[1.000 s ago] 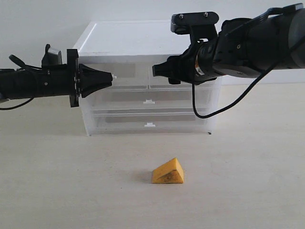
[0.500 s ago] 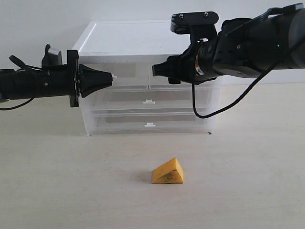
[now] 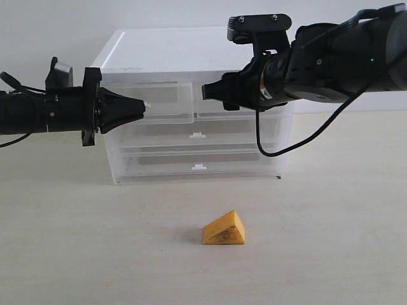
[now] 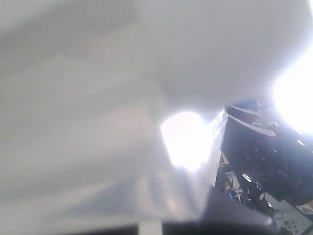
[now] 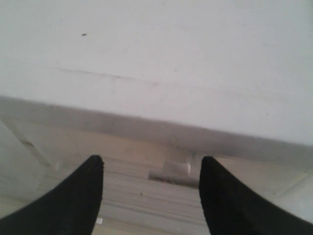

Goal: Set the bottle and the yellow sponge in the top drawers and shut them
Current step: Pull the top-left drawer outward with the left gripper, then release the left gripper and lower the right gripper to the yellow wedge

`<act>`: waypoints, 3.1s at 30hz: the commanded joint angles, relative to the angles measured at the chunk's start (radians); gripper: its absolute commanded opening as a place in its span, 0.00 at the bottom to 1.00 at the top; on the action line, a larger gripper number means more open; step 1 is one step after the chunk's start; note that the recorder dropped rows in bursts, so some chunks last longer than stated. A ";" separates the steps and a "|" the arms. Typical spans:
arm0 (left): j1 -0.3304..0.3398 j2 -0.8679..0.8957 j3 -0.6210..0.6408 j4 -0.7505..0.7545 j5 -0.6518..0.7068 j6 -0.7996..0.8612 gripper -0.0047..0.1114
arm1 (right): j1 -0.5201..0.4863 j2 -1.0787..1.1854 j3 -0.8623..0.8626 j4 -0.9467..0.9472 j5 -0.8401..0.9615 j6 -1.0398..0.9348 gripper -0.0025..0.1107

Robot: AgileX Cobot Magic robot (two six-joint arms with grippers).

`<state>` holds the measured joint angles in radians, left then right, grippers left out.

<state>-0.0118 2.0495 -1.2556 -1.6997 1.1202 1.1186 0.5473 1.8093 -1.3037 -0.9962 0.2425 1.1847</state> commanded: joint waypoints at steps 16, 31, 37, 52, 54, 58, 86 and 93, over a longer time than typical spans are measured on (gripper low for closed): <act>0.000 -0.094 0.110 -0.011 0.101 0.079 0.07 | -0.019 -0.003 -0.014 -0.035 -0.082 0.046 0.50; 0.002 -0.103 0.130 -0.004 0.101 0.085 0.07 | -0.019 0.014 -0.035 -0.035 -0.114 0.200 0.50; 0.002 -0.153 0.182 0.007 0.101 0.124 0.07 | -0.019 0.069 -0.061 -0.035 -0.123 0.216 0.50; 0.002 -0.305 0.352 0.015 0.101 0.197 0.07 | -0.019 0.091 -0.095 -0.031 -0.127 0.214 0.50; 0.002 -0.326 0.377 0.008 0.101 0.211 0.07 | -0.017 0.091 -0.095 -0.031 -0.125 0.210 0.50; 0.002 -0.328 0.383 0.008 0.101 0.214 0.07 | -0.008 0.067 -0.069 -0.028 -0.127 0.208 0.50; 0.048 -0.328 0.383 0.063 -0.169 0.157 0.71 | 0.055 -0.147 0.311 0.005 -0.171 0.000 0.50; 0.049 -0.328 0.383 0.224 -0.199 0.165 0.71 | 0.055 -0.147 0.374 0.005 -0.189 -0.174 0.50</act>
<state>0.0335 1.7289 -0.8663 -1.5718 0.9440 1.2841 0.5998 1.6726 -0.9593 -0.9898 0.0650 1.0938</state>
